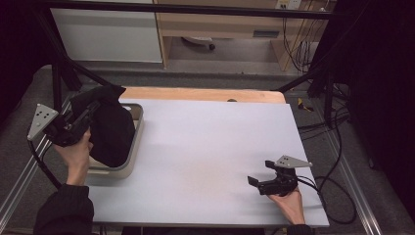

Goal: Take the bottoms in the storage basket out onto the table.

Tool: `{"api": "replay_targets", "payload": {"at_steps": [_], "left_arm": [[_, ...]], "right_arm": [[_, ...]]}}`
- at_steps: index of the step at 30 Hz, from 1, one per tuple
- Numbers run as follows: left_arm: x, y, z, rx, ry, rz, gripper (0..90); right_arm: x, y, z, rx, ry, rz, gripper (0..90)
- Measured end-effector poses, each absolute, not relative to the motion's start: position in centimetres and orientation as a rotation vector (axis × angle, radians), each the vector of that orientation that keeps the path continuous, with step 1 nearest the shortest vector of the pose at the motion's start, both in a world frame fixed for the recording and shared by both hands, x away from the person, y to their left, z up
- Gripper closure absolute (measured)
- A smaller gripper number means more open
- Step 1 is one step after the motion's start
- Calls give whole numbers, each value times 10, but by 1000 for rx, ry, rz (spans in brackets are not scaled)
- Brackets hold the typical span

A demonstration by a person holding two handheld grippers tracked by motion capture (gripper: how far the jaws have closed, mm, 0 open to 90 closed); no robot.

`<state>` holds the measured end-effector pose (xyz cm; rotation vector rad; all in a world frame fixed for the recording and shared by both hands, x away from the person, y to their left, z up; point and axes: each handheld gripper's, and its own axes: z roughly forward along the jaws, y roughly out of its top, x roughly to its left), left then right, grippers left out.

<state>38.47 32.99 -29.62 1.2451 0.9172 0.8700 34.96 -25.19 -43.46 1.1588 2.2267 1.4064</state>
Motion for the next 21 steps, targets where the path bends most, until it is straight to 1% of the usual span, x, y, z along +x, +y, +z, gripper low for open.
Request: {"api": "replay_targets", "payload": {"at_steps": [21], "left_arm": [[381, 323, -284, 1200, 860, 883, 771]], "right_arm": [[350, -252, -435, 1158, 2227, 1407, 6]]}}
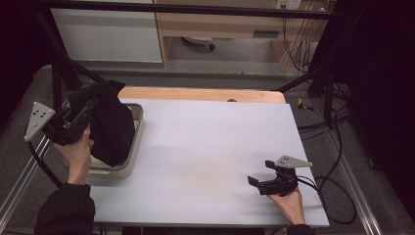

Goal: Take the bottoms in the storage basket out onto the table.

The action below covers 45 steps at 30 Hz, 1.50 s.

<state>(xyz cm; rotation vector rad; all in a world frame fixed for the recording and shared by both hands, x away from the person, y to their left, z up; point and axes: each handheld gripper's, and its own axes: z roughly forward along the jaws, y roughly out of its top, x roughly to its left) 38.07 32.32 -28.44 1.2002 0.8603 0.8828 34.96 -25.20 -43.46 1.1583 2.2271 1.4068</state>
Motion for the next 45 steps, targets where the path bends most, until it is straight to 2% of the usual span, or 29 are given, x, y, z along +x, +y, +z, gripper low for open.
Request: {"api": "replay_targets", "payload": {"at_steps": [45], "left_arm": [[383, 275, -260, 1257, 717, 838, 772]], "right_arm": [[350, -252, -435, 1159, 2230, 1407, 6]]}}
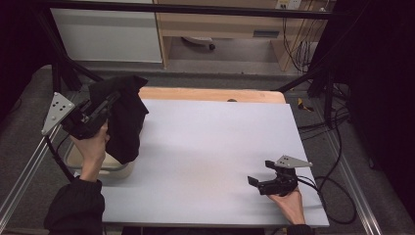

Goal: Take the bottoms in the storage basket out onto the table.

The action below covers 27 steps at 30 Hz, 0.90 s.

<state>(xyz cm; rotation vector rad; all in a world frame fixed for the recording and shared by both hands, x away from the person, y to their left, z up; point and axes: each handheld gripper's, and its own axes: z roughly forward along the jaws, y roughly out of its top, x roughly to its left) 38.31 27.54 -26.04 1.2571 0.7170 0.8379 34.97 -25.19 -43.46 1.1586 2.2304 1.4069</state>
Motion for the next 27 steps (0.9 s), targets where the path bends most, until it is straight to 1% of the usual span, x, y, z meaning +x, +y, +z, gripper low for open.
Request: {"api": "replay_targets", "payload": {"at_steps": [27], "left_arm": [[386, 237, -256, 1301, 649, 777, 773]], "right_arm": [[349, -252, -435, 1157, 2231, 1406, 6]]}}
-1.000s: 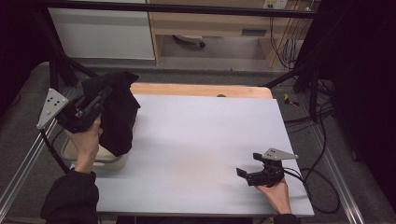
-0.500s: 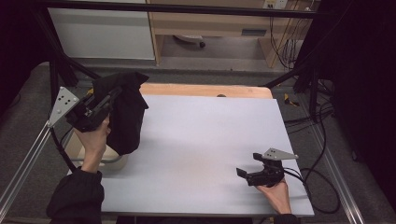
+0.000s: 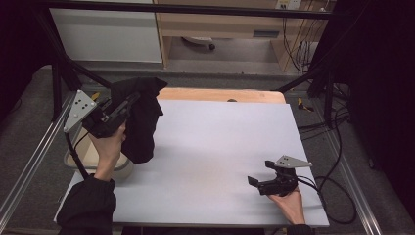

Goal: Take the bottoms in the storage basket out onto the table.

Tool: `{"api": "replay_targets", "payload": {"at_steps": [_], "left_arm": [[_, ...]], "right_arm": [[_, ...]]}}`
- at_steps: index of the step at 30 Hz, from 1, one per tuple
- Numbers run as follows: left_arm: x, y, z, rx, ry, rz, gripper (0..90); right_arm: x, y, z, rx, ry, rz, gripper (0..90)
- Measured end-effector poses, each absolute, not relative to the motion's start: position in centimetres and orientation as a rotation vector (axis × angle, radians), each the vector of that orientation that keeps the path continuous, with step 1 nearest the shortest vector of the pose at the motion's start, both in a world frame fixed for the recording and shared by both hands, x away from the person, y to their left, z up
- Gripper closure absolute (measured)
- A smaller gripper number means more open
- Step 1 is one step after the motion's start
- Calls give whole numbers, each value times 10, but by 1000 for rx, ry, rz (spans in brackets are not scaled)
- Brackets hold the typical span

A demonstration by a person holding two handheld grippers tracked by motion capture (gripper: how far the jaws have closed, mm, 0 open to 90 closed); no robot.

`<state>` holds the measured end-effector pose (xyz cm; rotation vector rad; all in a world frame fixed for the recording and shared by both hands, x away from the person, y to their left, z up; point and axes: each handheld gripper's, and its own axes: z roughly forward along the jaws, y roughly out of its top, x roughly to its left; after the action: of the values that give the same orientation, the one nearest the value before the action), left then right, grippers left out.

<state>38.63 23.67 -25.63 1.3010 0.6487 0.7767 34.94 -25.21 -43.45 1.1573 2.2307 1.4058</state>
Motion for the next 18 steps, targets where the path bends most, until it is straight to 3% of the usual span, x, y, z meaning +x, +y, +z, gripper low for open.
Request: {"api": "replay_targets", "payload": {"at_steps": [18], "left_arm": [[390, 205, -255, 1332, 611, 725, 773]], "right_arm": [[349, -252, -434, 1158, 2228, 1408, 6]]}}
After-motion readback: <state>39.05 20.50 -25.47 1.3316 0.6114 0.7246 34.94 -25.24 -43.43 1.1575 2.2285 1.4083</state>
